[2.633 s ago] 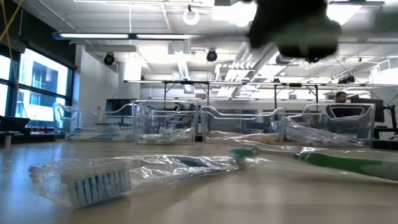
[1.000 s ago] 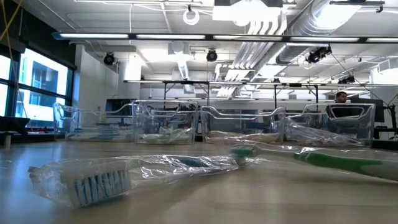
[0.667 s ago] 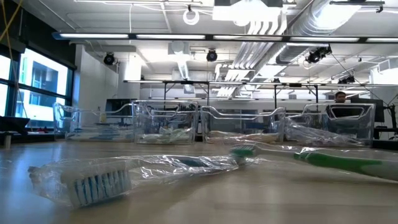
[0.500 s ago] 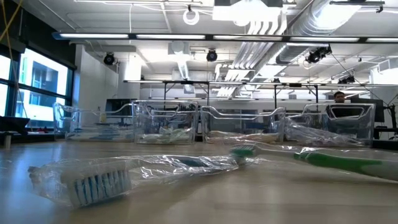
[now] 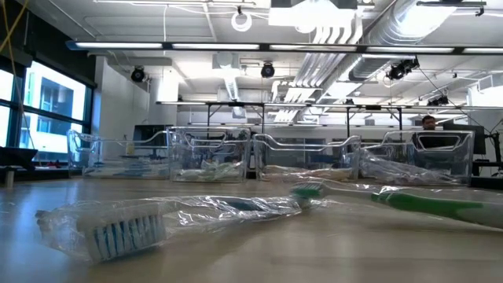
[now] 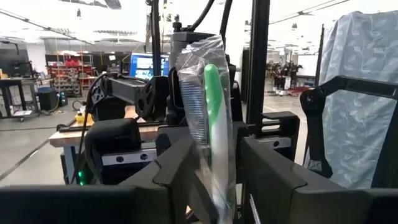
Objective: Pick & Place Toothbrushes
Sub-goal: Put the green toothbrush into the middle left transparent bin
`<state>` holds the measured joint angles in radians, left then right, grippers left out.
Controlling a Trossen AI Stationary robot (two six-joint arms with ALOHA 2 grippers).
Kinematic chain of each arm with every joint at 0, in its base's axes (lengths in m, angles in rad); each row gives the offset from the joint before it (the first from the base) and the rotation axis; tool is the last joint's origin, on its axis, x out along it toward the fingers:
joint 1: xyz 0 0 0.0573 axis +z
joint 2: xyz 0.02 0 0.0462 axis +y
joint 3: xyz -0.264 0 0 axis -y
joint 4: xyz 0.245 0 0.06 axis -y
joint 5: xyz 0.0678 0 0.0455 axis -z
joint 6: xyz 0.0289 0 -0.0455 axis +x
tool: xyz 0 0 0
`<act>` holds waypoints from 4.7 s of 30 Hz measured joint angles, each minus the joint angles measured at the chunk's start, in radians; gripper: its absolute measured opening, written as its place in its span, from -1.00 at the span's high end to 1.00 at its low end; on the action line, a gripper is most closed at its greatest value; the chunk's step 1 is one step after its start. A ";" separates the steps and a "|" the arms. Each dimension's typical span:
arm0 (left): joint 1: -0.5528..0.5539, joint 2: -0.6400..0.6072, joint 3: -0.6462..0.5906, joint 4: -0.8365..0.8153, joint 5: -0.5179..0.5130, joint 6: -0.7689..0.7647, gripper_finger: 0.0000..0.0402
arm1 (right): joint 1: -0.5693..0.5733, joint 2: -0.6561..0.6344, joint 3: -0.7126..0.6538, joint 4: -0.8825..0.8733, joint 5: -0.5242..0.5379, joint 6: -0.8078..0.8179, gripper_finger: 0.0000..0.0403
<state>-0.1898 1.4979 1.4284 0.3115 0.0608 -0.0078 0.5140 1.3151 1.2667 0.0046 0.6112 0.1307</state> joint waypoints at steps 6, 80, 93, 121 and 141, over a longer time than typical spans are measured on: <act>0.000 0.012 0.000 0.006 -0.001 -0.001 0.66 | 0.000 0.000 0.000 -0.002 0.013 0.002 0.94; 0.735 0.028 0.000 -0.711 -0.005 -0.100 0.90 | 0.029 -0.070 0.000 -0.685 0.010 0.346 0.98; 0.844 0.224 0.000 -0.758 0.075 -0.122 0.90 | 0.006 -0.067 0.000 -0.693 0.010 0.365 0.98; 0.858 0.396 0.000 -0.888 0.098 -0.181 0.80 | 0.006 -0.067 0.000 -0.699 0.018 0.363 0.98; 0.856 0.397 0.000 -0.770 0.134 -0.181 0.33 | -0.046 -0.067 0.000 -0.698 -0.016 0.362 0.98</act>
<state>0.6666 1.8950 1.4284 -0.4586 0.1951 -0.1886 0.4683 1.2480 1.2671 -0.6937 0.5949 0.4931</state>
